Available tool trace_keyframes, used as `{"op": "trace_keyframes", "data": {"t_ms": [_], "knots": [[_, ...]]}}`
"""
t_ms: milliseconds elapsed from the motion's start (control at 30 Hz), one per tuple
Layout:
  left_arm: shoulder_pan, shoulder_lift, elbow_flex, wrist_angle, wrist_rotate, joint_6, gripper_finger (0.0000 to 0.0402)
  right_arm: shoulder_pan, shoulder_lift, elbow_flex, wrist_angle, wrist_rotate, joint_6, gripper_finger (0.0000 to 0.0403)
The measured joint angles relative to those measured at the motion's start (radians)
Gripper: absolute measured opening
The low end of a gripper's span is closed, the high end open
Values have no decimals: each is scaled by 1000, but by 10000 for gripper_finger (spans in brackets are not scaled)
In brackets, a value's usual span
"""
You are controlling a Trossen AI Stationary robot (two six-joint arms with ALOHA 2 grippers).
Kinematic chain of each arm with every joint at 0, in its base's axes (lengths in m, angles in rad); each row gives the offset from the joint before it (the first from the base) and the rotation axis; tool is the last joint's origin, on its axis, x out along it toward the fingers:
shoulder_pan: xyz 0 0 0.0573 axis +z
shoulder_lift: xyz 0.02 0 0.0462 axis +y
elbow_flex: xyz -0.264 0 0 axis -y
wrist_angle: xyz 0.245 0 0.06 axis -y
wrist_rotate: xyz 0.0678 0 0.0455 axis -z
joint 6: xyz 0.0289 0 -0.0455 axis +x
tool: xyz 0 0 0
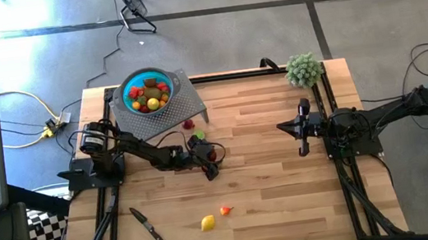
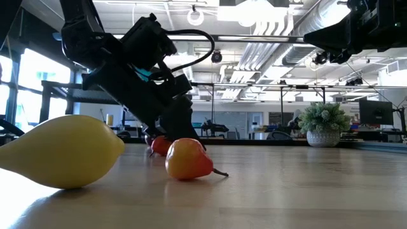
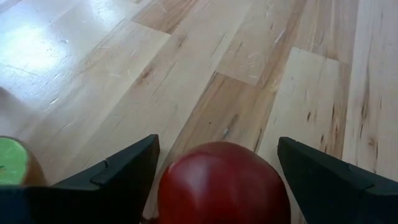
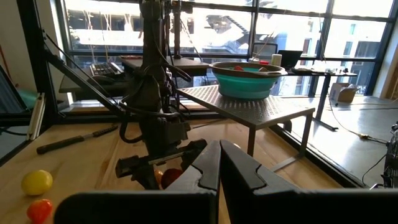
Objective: Pick & Place Fruit
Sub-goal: Put the red pomegranate into the blue strainer bowl on the shelf
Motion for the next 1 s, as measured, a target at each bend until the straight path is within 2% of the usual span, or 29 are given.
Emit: {"op": "trace_keyframes", "data": {"t_ms": [167, 400, 567, 1000], "knots": [[0, 0, 0, -2, 8, -1, 312, 0, 0, 0, 0, 0, 0, 2], [1, 0, -2, -4, 7, -7, 246, 0, 0, 0, 0, 0, 0, 2], [2, 0, -2, -5, 5, -9, 215, 0, 0, 0, 0, 0, 0, 2], [2, 1, -2, -4, 9, -9, 204, 0, 0, 0, 0, 0, 0, 2]]}}
